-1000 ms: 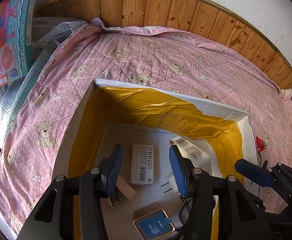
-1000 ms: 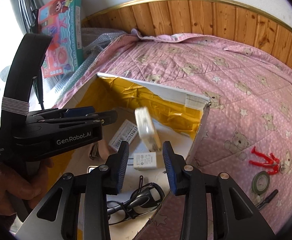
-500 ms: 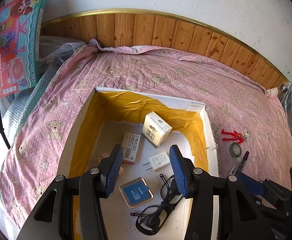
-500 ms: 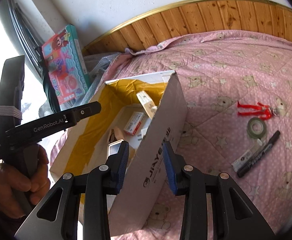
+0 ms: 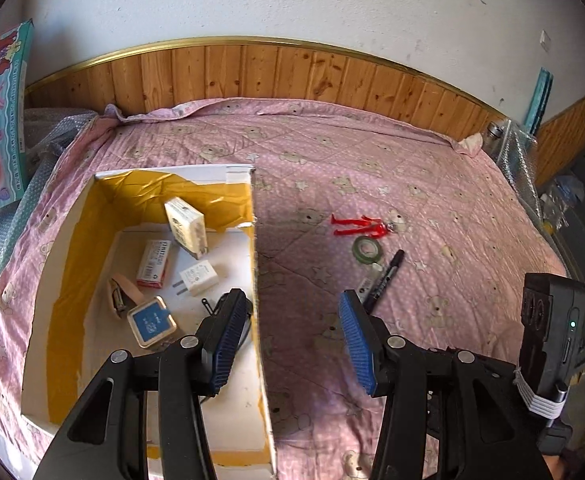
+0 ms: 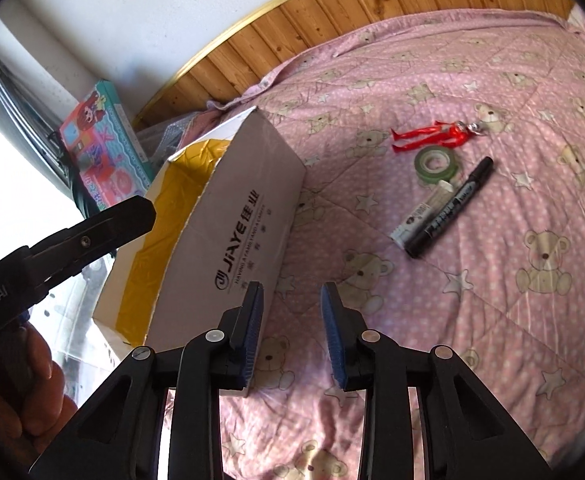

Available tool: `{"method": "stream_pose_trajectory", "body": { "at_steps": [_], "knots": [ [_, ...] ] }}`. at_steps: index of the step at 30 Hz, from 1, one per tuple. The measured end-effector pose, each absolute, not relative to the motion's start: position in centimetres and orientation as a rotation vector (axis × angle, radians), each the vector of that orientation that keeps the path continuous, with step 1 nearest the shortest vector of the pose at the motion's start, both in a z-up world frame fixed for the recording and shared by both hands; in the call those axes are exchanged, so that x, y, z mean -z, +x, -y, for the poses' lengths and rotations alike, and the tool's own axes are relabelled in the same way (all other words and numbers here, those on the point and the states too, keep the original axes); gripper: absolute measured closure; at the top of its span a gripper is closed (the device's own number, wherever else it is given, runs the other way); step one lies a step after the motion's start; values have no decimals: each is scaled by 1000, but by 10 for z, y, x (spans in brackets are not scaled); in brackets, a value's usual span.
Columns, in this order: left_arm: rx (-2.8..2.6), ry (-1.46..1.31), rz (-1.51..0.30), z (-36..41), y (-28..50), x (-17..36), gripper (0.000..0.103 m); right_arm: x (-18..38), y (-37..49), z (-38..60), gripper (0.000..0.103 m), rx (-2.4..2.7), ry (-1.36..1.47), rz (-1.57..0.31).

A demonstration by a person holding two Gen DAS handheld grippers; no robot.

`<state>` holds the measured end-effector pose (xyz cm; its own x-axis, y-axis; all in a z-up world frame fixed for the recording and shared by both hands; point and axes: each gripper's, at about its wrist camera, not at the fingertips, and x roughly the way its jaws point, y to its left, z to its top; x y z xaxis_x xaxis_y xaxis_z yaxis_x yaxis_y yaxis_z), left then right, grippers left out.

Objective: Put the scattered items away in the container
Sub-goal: 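Move both tools toward the black marker and white tube on the bedspread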

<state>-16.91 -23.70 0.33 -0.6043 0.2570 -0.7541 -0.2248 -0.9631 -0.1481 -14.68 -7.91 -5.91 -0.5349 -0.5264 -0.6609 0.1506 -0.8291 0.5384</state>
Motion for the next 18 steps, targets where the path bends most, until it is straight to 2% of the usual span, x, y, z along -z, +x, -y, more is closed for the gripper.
{"method": "stream_pose_trajectory", "body": {
  "at_steps": [10,18],
  "knots": [
    [-2514,-1251,37,179,-169,11,53,75,-148,28,74,2433,1264,719],
    [-2475,-1337,38,146,-186,38,53,95,-184,4,74,2480,1333,749]
  ]
}}
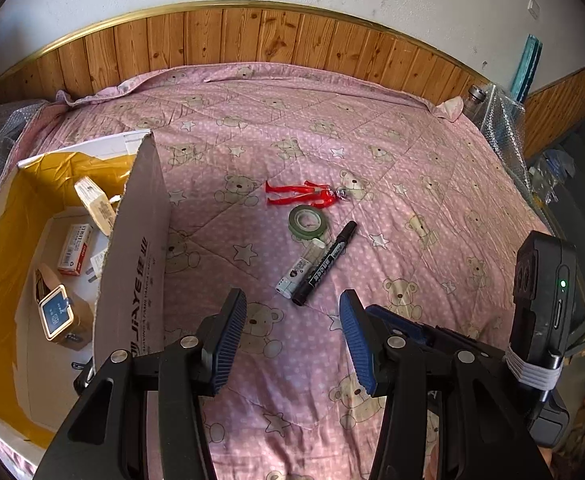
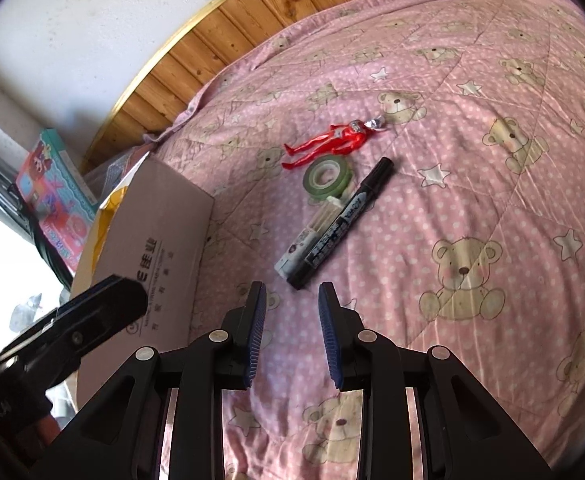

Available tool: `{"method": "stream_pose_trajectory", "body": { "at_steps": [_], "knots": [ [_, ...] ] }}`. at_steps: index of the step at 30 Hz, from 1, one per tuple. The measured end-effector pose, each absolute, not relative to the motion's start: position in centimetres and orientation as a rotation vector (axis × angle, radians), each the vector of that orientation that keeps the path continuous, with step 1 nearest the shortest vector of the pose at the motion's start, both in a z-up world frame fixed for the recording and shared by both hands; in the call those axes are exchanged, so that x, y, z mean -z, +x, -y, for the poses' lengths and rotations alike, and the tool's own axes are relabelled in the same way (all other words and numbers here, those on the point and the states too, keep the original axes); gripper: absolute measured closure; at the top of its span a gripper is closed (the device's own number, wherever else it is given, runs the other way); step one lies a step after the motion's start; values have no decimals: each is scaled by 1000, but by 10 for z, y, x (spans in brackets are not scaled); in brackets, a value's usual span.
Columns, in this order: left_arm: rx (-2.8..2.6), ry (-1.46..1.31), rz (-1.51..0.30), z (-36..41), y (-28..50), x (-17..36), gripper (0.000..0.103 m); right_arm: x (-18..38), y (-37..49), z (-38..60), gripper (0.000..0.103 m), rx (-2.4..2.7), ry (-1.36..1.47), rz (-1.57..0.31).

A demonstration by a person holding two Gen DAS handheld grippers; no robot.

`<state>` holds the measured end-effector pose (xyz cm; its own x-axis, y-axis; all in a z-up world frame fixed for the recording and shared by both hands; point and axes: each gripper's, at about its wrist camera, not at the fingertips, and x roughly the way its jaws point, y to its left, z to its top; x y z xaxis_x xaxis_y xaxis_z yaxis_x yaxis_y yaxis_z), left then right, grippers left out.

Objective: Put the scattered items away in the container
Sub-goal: 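Move both tools toward the black marker and white tube on the bedspread, then grasp the white clear-capped tube with the left tool while the right tool grasps the black marker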

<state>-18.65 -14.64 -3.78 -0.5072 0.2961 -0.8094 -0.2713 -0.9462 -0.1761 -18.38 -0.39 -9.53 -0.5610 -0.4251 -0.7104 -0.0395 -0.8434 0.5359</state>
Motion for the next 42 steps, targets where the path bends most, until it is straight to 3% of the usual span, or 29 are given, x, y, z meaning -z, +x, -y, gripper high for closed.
{"method": "stream_pose_trajectory", "body": {
  "at_steps": [15,21,23,29,32,36,38,40,42],
  "knots": [
    [-2453,-1443,47,130,-223,73,53,139,-266,-2,73,2469,1475,533],
    [-2445,-1491,34,123,-245,92,53,128,-271,-19,82,2551,1551,320],
    [-2441,-1501,6,120,-252,99,53,134,-271,-40,91,2540,1571,409],
    [-2441,-1551,-166,101,-270,133,53,136,-277,-38,86,2335,1531,686],
    [-2425,-1574,-208,93,-273,151,54,139,-288,-21,78,2342,1537,608],
    [-2336,-1568,-92,89,-269,153,54,131,-299,-13,86,2439,1541,327],
    [-2193,-1548,42,85,-264,148,60,128,-301,-23,86,2492,1558,216],
    [-2235,-1525,-7,85,-260,142,60,125,-302,-38,86,2555,1579,163],
    [-2338,-1477,-59,89,-261,137,60,126,-301,-48,84,2522,1580,224]
  ]
}}
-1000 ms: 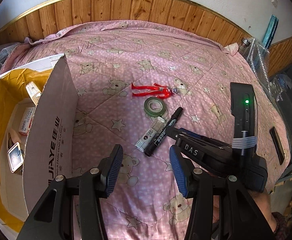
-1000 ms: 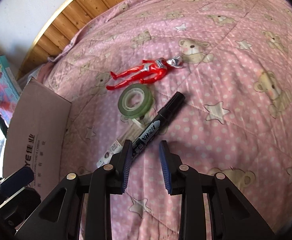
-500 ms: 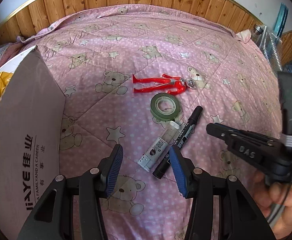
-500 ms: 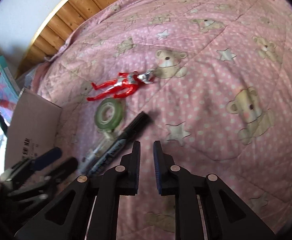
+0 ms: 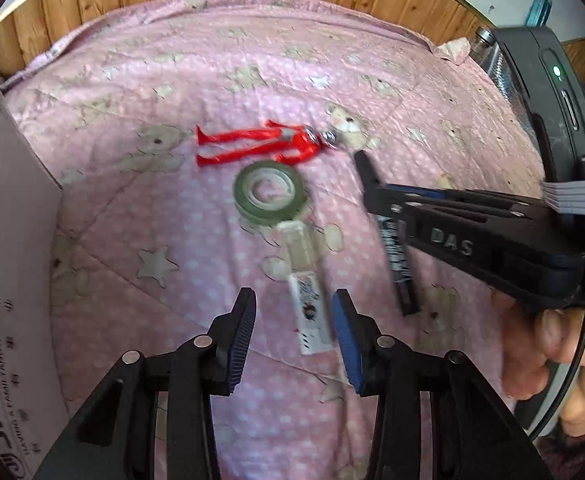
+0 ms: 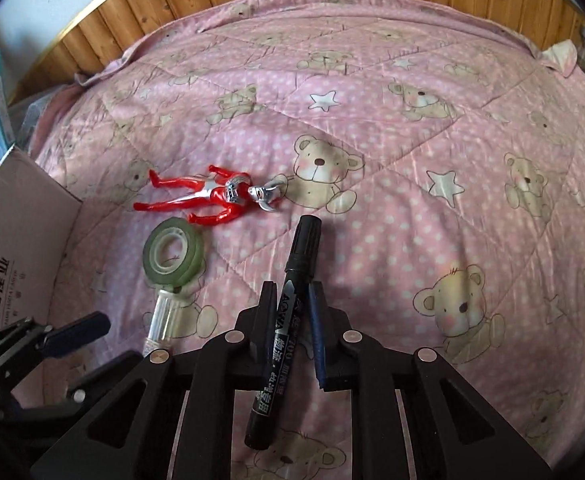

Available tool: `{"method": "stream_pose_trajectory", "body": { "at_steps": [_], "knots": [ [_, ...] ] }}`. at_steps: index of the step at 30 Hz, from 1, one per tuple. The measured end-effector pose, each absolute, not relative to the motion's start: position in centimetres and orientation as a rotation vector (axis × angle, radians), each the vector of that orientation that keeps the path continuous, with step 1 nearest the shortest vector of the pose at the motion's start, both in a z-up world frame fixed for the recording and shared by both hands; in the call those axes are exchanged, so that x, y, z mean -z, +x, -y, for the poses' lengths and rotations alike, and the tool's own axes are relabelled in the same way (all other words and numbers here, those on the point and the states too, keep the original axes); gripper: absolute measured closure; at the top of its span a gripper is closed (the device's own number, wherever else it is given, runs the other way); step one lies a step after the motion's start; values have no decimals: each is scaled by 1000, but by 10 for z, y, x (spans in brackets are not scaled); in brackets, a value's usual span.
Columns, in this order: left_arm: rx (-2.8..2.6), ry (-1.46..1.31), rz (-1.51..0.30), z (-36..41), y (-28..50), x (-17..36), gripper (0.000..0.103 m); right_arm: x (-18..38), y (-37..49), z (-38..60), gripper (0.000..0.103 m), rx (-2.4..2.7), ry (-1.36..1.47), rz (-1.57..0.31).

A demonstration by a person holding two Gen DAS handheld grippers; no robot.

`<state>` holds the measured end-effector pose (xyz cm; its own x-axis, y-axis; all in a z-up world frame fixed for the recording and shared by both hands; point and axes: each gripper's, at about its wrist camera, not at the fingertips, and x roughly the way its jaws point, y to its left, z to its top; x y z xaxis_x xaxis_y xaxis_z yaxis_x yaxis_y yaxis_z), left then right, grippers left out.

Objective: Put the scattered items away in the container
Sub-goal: 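Grasp the white clear-capped tube with the left tool while the right tool grasps the black marker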

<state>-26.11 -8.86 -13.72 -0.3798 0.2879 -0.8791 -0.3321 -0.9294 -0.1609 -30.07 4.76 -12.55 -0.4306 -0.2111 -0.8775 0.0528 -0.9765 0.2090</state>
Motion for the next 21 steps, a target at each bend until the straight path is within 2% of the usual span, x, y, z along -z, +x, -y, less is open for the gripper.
{"method": "stream_pose_trajectory", "body": {
  "at_steps": [4,6,7,8,9,12,13,15,16,17,18,20,21],
  "knots": [
    [-2307,-1513,28,87,-274,151,56,132,-281,-43,80,2488,1543,256],
    [-2339,-1496,-53,76,-272,153,56,134,-266,-49,82,2492,1538,298],
    [-2343,-1493,-103,71,-272,154,57,134,-259,-54,87,2485,1535,342],
    [-2356,-1491,-134,69,-271,154,67,134,-251,-59,87,2486,1538,364],
    [-2372,-1492,-150,71,-269,154,71,134,-245,-62,88,2488,1538,371],
    [-2391,-1521,-88,87,-264,154,74,135,-236,-63,88,2492,1522,395],
    [-2391,-1526,-47,90,-264,155,73,136,-236,-62,87,2501,1514,399],
    [-2399,-1524,-34,86,-265,156,64,137,-238,-58,87,2522,1501,385],
    [-2402,-1509,-53,79,-265,157,56,137,-239,-55,87,2532,1504,367],
    [-2406,-1488,-121,70,-262,158,55,136,-239,-53,87,2539,1511,350],
    [-2434,-1463,-224,62,-258,159,56,135,-239,-52,88,2544,1520,342],
    [-2434,-1435,-283,54,-252,156,82,134,-236,-51,89,2554,1532,336],
    [-2427,-1440,-282,54,-251,155,83,132,-233,-50,89,2557,1535,325]
  ]
}}
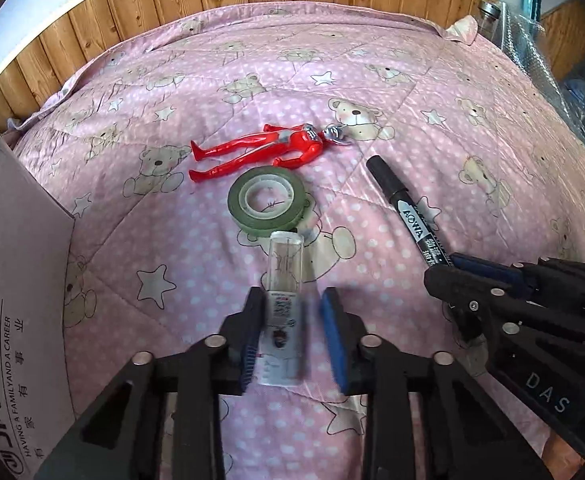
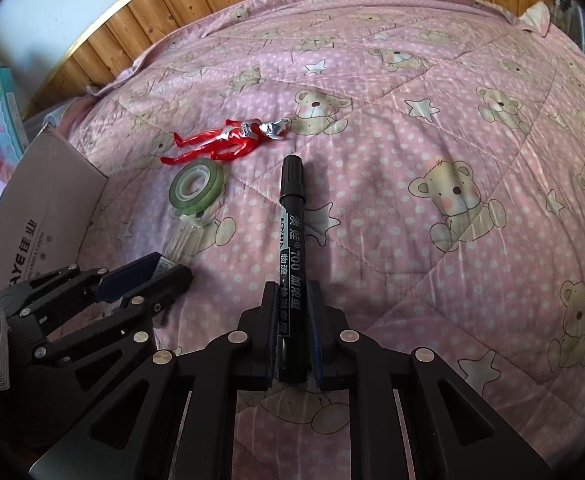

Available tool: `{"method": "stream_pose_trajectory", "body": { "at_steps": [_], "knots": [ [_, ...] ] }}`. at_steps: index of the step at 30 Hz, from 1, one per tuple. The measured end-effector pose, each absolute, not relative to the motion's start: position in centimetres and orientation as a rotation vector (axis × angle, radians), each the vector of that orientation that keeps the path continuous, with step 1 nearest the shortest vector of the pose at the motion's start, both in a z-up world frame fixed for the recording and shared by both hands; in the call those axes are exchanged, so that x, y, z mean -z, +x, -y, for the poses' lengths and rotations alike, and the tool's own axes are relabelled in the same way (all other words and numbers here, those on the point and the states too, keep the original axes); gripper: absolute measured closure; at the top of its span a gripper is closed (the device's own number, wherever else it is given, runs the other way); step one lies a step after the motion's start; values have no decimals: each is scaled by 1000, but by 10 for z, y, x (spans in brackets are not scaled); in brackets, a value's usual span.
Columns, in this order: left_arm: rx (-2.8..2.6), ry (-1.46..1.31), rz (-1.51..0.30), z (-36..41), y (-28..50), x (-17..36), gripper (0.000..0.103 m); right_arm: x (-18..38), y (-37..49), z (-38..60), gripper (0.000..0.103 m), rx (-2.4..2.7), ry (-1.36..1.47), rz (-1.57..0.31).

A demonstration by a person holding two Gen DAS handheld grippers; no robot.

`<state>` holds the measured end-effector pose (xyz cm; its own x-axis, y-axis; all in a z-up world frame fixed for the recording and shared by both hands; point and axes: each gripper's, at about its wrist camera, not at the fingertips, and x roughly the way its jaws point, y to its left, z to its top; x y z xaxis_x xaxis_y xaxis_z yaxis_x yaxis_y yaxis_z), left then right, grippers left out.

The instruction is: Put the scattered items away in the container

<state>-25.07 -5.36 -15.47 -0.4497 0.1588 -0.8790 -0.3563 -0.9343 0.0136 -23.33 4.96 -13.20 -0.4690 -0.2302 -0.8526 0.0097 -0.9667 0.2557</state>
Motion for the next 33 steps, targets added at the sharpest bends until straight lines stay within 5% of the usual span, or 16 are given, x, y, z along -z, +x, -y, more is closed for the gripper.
{"method": "stream_pose_trajectory", "body": {
  "at_steps": [33],
  "knots": [
    [-2449,-1342,176,155,-141,74,83,60,-109,31,89,2628,1380,136]
  ]
}}
